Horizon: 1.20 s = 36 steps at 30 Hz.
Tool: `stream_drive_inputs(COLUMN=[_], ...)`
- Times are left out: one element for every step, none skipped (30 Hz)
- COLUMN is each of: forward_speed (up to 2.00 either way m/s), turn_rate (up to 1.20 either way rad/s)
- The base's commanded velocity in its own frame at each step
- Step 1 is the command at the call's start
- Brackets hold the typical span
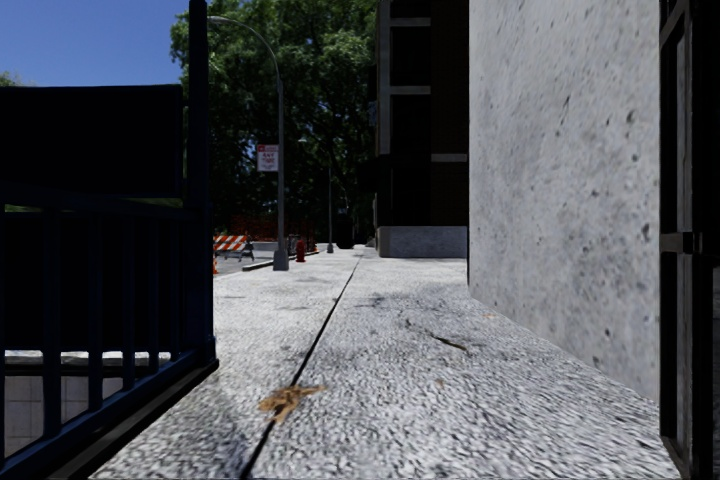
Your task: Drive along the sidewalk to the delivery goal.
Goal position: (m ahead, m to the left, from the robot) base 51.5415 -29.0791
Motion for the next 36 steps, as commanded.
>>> stream_drive_inputs(forward_speed=[2.00, 2.00, 2.00, 2.00, 2.00, 2.00, 2.00, 2.00, 2.00, 2.00, 2.00, 2.00, 2.00, 2.00, 2.00, 2.00, 2.00, 2.00, 2.00, 2.00, 2.00, 2.00, 2.00, 2.00, 2.00, 2.00, 2.00, 2.00, 2.00, 2.00, 2.00, 2.00, 2.00, 2.00, 2.00, 2.00], turn_rate=[-0.27, -0.27, -0.27, -0.27, -0.27, -0.27, -0.27, -0.27, -0.27, -0.27, -0.27, -0.27, -0.27, -0.27, -0.27, -0.27, -0.27, -0.27, -0.27, -0.27, -0.27, -0.27, -0.27, -0.24, -0.13, -0.01, -0.01, 0.00, 0.00, 0.00, 0.00, 0.00, 0.00, 0.00, 0.00, 0.00])
